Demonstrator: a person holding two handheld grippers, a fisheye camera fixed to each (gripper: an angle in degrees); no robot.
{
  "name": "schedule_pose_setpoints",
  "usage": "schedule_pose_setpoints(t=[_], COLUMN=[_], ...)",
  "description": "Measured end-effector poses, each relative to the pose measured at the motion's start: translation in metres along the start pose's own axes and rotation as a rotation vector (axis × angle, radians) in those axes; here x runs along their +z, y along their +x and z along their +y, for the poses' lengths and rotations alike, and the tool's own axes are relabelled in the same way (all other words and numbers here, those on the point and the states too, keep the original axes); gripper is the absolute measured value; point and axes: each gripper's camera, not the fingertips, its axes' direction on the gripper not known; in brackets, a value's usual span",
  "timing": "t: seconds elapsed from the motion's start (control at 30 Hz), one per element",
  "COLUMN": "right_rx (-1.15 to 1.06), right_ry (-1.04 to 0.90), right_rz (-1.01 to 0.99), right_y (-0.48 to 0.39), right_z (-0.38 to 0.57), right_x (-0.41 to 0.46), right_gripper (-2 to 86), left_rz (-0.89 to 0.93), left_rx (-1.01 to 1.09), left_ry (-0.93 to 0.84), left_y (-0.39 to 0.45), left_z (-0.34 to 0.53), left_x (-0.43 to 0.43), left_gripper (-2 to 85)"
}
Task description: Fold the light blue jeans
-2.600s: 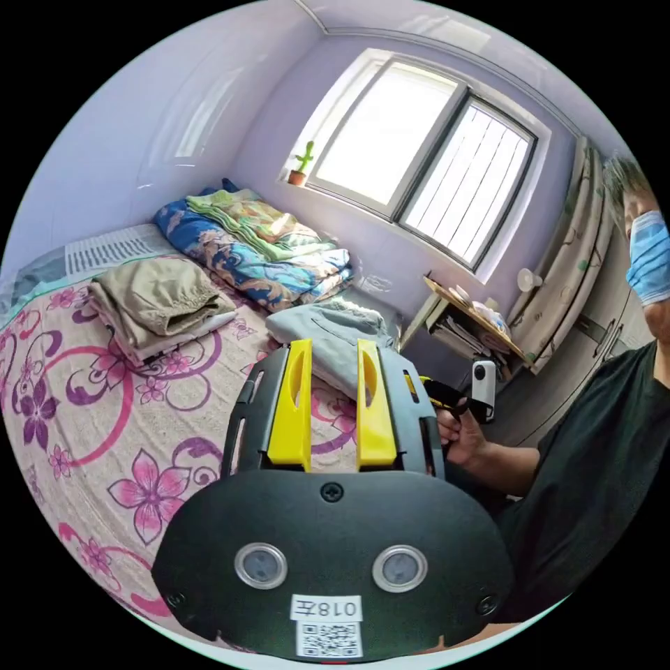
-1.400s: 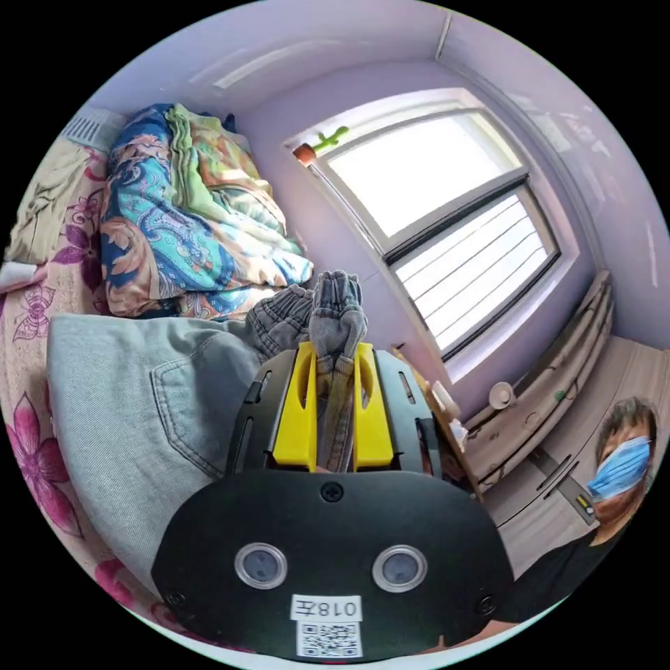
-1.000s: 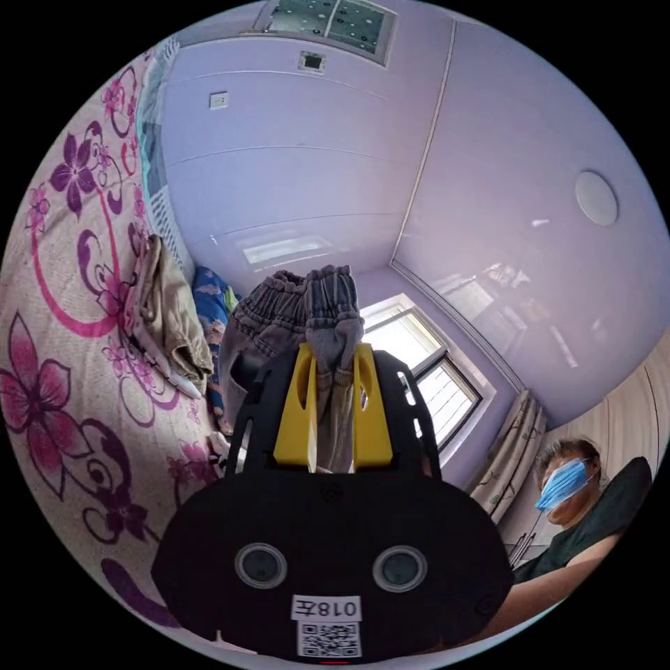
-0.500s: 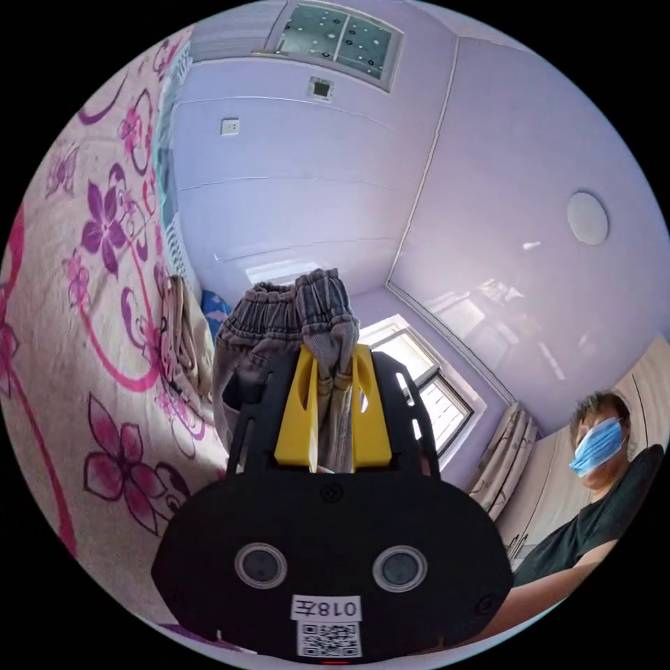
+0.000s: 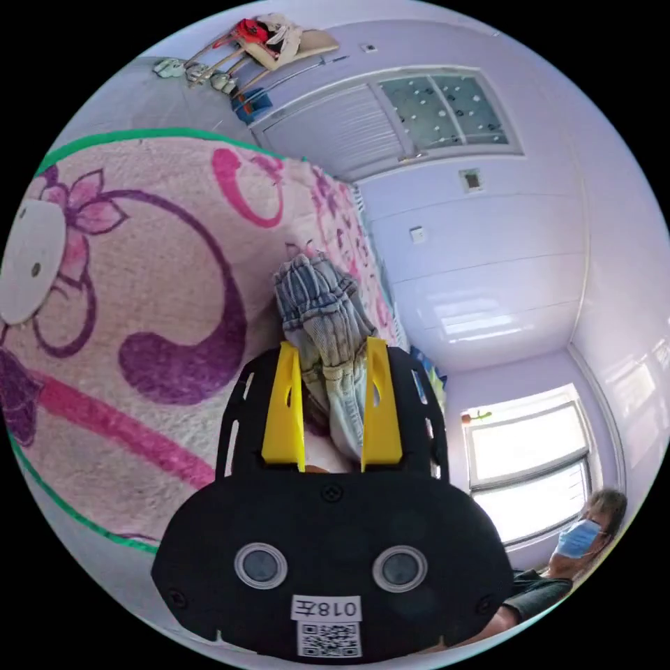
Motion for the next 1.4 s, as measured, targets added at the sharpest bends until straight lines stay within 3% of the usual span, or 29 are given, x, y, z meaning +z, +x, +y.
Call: schedule_pose_setpoints(t=[0.03,0.1,0.17,0.27,0.4,0.53,0.77,0.87,0.97,1.13,1.4], right_rx=[-0.073,-0.197,-0.347,-0.580,-0.755,-0.727,-0.807,-0.755,-0.537,-0.133,-0.029], right_ry=[-0.099,-0.265,-0.378,-0.426,-0.566,-0.643,-0.831,-0.849,-0.791,-0.441,0.020], right_rz=[-0.037,-0.037,0.040,0.154,0.225,0.225,0.092,0.157,0.107,-0.024,0.183], right_y=[-0.018,-0.051,-0.086,-0.137,-0.163,-0.154,-0.171,-0.168,-0.149,-0.091,-0.017], right_z=[-0.013,-0.028,-0.036,-0.042,-0.037,-0.050,-0.093,-0.106,-0.136,-0.199,-0.287], right_x=[0.041,0.102,0.155,0.213,0.265,0.294,0.316,0.331,0.327,0.253,0.059], right_gripper=[5.4,8.3,9.8,11.1,12.7,13.6,12.4,8.8,6.3,5.6,5.7], left_rz=[-0.029,0.092,0.357,0.598,0.628,0.609,0.601,0.637,0.698,0.631,0.562], left_rx=[0.022,0.030,0.134,0.258,0.345,0.402,0.535,0.530,0.507,0.520,0.580], left_ry=[-0.046,0.070,0.322,0.426,0.407,0.422,0.234,0.249,0.287,0.263,0.244], left_y=[-0.024,-0.054,-0.081,-0.108,-0.123,-0.135,-0.117,-0.118,-0.120,-0.108,-0.062], left_z=[0.007,0.026,0.067,0.129,0.207,0.273,0.255,0.250,0.252,0.253,0.226], left_x=[-0.012,-0.042,-0.086,-0.120,-0.143,-0.153,-0.129,-0.124,-0.126,-0.140,-0.134], left_gripper=[9.7,8.1,6.4,5.4,4.0,0.4,-0.8,-0.9,-0.9,-1.0,-0.9])
